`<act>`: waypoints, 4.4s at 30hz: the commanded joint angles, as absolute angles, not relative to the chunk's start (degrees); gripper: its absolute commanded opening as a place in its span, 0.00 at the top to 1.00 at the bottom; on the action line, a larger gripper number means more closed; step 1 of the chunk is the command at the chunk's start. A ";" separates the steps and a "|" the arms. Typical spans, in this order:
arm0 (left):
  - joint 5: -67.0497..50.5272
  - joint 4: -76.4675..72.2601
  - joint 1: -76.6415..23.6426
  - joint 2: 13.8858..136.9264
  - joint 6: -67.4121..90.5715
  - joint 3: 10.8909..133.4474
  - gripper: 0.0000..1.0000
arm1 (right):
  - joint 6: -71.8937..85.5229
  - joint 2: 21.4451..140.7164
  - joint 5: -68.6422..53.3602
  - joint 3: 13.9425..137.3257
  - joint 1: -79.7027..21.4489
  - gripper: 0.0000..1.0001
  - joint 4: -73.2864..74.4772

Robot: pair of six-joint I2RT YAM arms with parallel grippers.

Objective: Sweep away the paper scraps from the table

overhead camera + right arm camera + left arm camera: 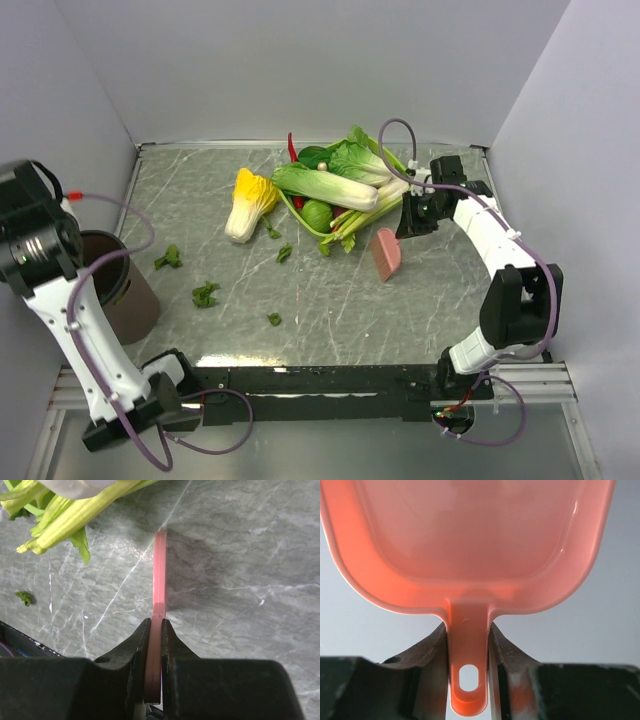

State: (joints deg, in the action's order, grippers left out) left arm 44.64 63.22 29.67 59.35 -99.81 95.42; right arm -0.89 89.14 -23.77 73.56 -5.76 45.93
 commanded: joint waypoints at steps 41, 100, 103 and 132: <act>-23.91 55.19 23.38 67.06 2.38 108.28 0.99 | -80.41 98.07 -28.65 81.12 -46.32 1.00 12.39; -21.18 58.45 23.47 63.19 -3.96 107.23 0.99 | 24.71 114.54 -24.28 93.04 -45.19 1.00 19.86; -22.93 56.79 23.47 63.11 -3.08 105.91 0.99 | 21.55 106.54 -24.26 83.72 -39.83 1.00 21.79; -21.01 61.17 23.47 61.35 -5.71 110.74 0.99 | -42.59 122.07 -25.67 113.28 -55.10 1.00 0.40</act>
State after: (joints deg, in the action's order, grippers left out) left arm -21.71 60.42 23.53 62.24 -5.93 108.62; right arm -31.57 117.03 -30.50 106.45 -52.38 16.14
